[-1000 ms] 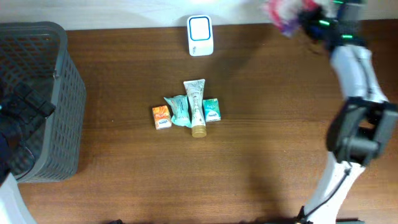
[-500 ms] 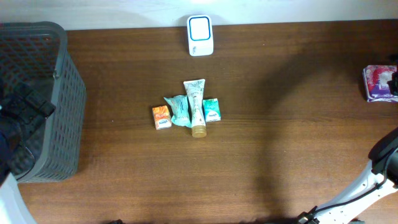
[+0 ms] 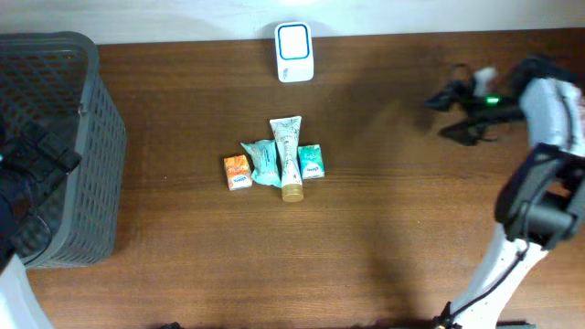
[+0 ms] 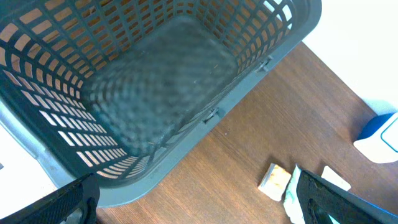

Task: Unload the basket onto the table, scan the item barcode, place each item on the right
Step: 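Reach the right gripper to the green box and grasp it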

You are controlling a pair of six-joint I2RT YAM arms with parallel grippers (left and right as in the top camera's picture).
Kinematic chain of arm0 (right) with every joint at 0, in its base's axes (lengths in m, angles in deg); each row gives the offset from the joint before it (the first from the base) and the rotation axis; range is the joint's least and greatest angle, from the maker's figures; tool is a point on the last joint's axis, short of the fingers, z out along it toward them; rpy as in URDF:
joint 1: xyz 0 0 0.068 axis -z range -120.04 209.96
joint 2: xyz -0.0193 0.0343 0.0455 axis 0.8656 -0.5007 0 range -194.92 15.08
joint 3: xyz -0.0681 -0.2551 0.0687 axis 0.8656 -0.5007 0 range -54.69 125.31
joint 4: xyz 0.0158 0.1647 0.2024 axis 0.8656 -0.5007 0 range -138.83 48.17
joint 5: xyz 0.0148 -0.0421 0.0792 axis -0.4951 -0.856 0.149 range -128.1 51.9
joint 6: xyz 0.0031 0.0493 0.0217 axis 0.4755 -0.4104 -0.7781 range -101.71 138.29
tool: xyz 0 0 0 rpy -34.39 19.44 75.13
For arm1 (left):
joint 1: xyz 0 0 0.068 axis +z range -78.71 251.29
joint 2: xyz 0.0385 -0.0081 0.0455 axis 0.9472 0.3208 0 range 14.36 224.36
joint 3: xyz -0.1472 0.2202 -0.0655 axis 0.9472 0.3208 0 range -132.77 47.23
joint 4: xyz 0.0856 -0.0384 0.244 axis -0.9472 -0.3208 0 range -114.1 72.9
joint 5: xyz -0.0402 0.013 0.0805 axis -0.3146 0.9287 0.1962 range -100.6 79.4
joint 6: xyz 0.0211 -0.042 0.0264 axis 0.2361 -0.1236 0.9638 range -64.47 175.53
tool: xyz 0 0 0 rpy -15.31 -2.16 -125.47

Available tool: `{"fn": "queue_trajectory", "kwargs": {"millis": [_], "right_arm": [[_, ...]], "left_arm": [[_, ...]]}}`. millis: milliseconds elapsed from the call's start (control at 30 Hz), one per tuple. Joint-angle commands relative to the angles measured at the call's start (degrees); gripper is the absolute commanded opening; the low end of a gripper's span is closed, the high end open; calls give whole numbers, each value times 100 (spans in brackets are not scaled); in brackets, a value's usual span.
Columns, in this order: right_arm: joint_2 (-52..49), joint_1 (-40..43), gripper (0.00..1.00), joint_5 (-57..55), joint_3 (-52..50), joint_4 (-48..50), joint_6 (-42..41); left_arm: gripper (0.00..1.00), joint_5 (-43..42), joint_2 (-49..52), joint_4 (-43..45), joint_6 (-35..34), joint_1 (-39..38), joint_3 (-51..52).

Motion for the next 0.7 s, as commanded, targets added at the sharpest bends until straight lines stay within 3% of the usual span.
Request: {"fn": "queue_trajectory", "kwargs": {"millis": [0, 167, 200, 433, 467, 533, 667], "right_arm": [[105, -973, 95, -691, -223, -39, 422], [105, -2638, 95, -1829, -223, 20, 420], [105, -2951, 99, -2114, -223, 136, 417], [105, -3853, 99, -2664, -223, 557, 417], [105, -3858, 96, -2664, -223, 566, 415], [105, -3816, 70, -2664, -223, 568, 417], [103, -3727, 42, -2380, -299, 579, 422]], "left_arm": [[99, 22, -9, -2, -48, 31, 2], [99, 20, -9, -2, -48, 31, 2], [99, 20, -9, -2, -48, 31, 2], [99, 20, -9, -2, -48, 31, 2], [99, 20, -9, -2, -48, 31, 2], [99, 22, -9, -2, -48, 31, 2], [99, 22, -9, -2, -48, 31, 2]]}}
